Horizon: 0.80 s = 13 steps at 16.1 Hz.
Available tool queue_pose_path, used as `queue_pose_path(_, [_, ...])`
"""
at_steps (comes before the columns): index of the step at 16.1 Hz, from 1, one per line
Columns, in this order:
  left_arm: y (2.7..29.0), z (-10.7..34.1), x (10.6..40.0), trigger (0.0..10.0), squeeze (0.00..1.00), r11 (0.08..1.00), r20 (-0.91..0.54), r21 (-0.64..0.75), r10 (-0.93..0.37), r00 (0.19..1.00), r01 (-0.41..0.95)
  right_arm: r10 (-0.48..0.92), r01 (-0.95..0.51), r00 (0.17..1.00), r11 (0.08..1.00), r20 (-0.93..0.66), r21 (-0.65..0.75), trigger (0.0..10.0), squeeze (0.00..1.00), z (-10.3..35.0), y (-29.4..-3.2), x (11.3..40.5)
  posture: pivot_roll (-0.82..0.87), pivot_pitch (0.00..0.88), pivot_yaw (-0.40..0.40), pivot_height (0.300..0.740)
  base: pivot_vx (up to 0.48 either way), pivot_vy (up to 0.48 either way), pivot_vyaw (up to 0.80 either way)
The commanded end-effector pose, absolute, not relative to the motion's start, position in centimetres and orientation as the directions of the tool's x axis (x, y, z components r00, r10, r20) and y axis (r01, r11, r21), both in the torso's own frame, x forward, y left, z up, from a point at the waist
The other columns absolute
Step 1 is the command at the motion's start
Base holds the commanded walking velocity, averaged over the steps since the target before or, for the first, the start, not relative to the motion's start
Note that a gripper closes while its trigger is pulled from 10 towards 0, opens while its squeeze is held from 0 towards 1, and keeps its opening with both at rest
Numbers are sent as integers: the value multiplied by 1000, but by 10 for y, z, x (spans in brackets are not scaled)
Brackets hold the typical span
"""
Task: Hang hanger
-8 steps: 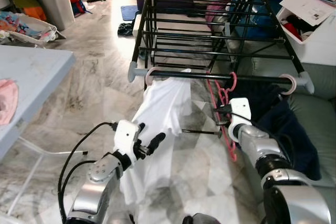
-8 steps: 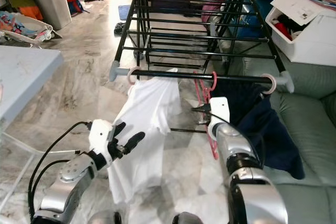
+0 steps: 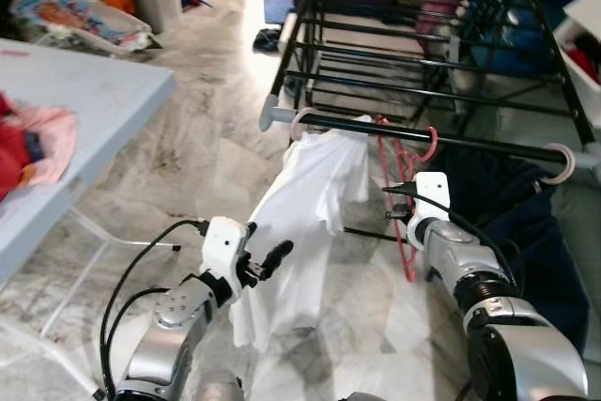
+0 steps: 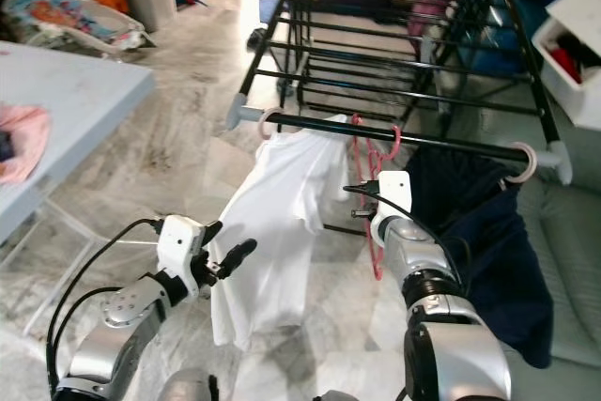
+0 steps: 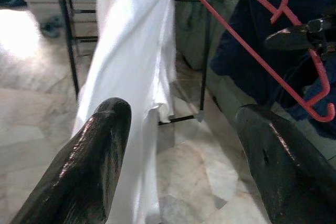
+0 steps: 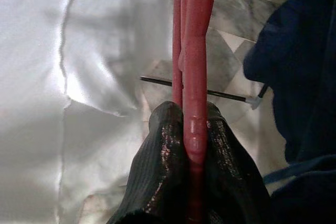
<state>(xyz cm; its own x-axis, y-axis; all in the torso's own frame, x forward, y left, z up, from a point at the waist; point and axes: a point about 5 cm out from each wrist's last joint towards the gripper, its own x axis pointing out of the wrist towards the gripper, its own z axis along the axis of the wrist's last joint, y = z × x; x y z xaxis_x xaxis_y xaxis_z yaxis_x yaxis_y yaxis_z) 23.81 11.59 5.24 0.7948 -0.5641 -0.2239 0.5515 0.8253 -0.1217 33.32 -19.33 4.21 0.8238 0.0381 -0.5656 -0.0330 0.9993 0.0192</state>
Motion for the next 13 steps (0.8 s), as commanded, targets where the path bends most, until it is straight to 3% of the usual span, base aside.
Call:
queue_pose_path(1, [116, 57, 241, 10000, 0, 828, -215, -103, -560, 800, 552, 32, -18, 779, 999, -626, 29, 10000, 0, 29, -194, 324, 42, 0, -38, 740, 0, 0, 0])
queue_pose_path(4, [116, 57, 238, 10000, 0, 825, -221, -104, -563, 796, 555, 10, 22, 774, 999, -633, 43, 10000, 0, 29, -193, 325, 45, 0, -35, 740, 0, 0, 0])
queue_pose_path(5, [116, 57, 238, 10000, 0, 825, -222, -105, -564, 796, 555, 4, 32, 772, 998, -636, 45, 10000, 98, 27, -193, 324, 46, 0, -36, 740, 0, 0, 0])
queue_pose_path(6, [116, 56, 238, 10000, 0, 825, -224, -105, -563, 795, 555, -6, 48, 770, 998, -637, 49, 10000, 1000, 25, -194, 323, 46, 0, -36, 740, 0, 0, 0])
queue_pose_path(8, [116, 57, 238, 10000, 0, 825, -224, -106, -564, 795, 555, -6, 48, 771, 998, -637, 48, 10000, 1000, 24, -193, 322, 43, 0, -34, 740, 0, 0, 0])
queue_pose_path(13, [117, 56, 241, 10000, 0, 827, -246, -97, -559, 792, 554, -95, 95, 862, 995, -498, -24, 10000, 1000, 32, -199, 318, 23, 0, 1, 740, 0, 0, 0])
